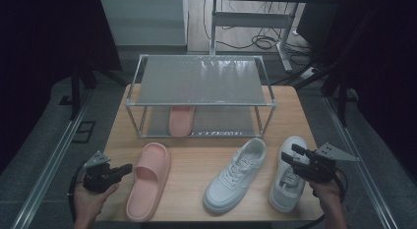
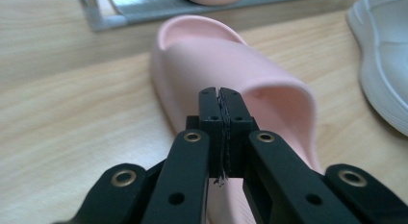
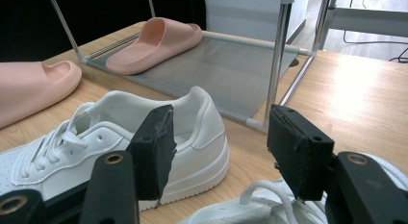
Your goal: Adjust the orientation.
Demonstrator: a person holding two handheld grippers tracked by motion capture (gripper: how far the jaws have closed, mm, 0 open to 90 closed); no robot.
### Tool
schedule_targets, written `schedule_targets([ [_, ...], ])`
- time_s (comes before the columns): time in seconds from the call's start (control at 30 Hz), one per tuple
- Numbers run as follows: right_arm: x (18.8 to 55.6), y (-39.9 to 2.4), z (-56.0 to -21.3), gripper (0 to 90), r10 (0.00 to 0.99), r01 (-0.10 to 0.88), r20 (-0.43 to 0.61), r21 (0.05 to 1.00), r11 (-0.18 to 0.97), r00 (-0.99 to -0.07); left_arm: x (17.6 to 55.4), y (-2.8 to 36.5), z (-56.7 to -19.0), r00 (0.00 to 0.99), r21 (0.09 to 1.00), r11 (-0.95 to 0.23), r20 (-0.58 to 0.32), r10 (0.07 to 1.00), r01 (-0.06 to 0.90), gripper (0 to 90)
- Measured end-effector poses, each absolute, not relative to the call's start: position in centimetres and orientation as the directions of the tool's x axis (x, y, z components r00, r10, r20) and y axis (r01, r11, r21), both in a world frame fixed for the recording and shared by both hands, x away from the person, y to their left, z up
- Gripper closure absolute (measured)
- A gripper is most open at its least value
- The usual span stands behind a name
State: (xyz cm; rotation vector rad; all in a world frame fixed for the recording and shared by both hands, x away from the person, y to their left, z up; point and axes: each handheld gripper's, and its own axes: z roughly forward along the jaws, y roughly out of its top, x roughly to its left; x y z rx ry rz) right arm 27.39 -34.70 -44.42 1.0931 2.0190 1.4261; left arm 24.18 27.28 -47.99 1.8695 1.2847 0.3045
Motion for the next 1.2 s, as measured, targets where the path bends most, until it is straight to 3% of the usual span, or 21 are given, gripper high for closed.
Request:
schedule_targets([
  [0.47, 27.5, -34.6, -44.6, 43.0, 0.8, 0.353, 0.087, 0.922, 0.161, -0.594, 29.9, 27.5, -50.5, 0.421, 0.689, -0.139, -0.258, 0.87, 0.711, 90.0],
  [1.2, 27.6, -34.4, -44.7, 42.9, 0.798, 0.359, 0.091, 0.919, 0.163, -0.596, 31.8, 25.0, -50.8, 0.477, 0.676, -0.197, -0.255, 0.841, 0.71, 90.0],
])
